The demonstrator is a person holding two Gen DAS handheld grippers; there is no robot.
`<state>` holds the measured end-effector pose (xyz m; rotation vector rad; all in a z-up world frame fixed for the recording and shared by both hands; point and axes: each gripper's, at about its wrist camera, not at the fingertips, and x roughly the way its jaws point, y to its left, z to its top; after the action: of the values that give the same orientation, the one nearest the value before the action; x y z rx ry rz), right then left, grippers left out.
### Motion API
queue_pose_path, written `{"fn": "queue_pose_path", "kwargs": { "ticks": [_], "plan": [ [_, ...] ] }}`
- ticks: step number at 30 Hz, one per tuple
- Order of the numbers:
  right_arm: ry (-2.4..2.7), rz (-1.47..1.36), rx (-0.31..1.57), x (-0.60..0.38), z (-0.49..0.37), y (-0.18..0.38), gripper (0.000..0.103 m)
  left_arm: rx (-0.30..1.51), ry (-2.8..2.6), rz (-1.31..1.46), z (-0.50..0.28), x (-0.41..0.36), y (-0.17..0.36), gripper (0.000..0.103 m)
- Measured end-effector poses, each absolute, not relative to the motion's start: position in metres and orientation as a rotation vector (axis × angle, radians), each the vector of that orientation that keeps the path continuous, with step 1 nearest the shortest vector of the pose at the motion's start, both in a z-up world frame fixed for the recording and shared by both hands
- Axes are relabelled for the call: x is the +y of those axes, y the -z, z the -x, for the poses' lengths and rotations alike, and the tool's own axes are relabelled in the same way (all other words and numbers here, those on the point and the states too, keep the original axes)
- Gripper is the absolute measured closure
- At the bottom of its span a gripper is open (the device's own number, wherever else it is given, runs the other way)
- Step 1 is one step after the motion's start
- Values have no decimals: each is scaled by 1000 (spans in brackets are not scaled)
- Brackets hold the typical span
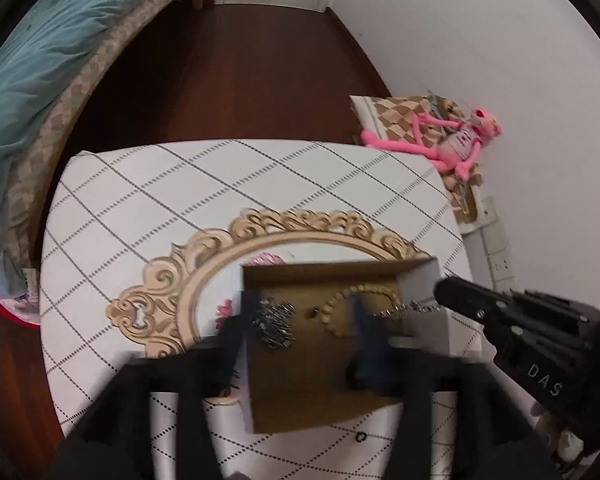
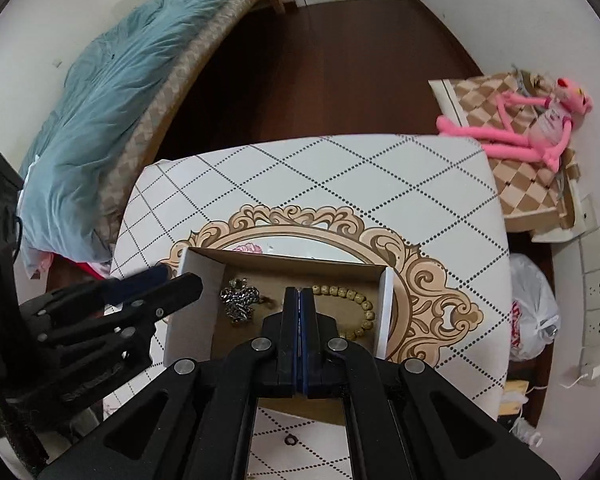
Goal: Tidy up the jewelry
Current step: 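Carry the silver charm into the box and release it with the right gripper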
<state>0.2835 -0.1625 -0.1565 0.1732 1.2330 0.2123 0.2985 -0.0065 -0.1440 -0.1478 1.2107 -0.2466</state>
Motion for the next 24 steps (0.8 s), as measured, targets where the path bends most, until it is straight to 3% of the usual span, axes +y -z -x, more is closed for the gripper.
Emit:
{"fn": "queue_pose_path", "kwargs": {
  "ticks": [3,5,6,7,9,11,13,24],
  "plan": [
    [-201,-170,1252,-165,-284,160,99,1187,201,136,-299,2,140,26],
    [-195,-166,1254,-168,-282,160,85,1185,166,111,-298,7,139,16],
    [-189,-164,1253,-169,-281,160,67,1177,143,95,-296,9,139,5],
    [-180,-148,1250,-169,-280,160,48,1168,122,82,-293,12,139,1],
    [-150,-110,1240,-168,-275,159,36,1146,74,52,-289,17,138,1],
    [-121,-69,1243,-166,-270,160,32,1122,39,32,-280,21,137,1],
    [-81,-21,1250,-164,-263,164,4,1097,17,19,-271,25,137,1],
    [16,24,1239,-161,-225,176,2,1090,-43,-42,-242,19,141,1]
  ]
}}
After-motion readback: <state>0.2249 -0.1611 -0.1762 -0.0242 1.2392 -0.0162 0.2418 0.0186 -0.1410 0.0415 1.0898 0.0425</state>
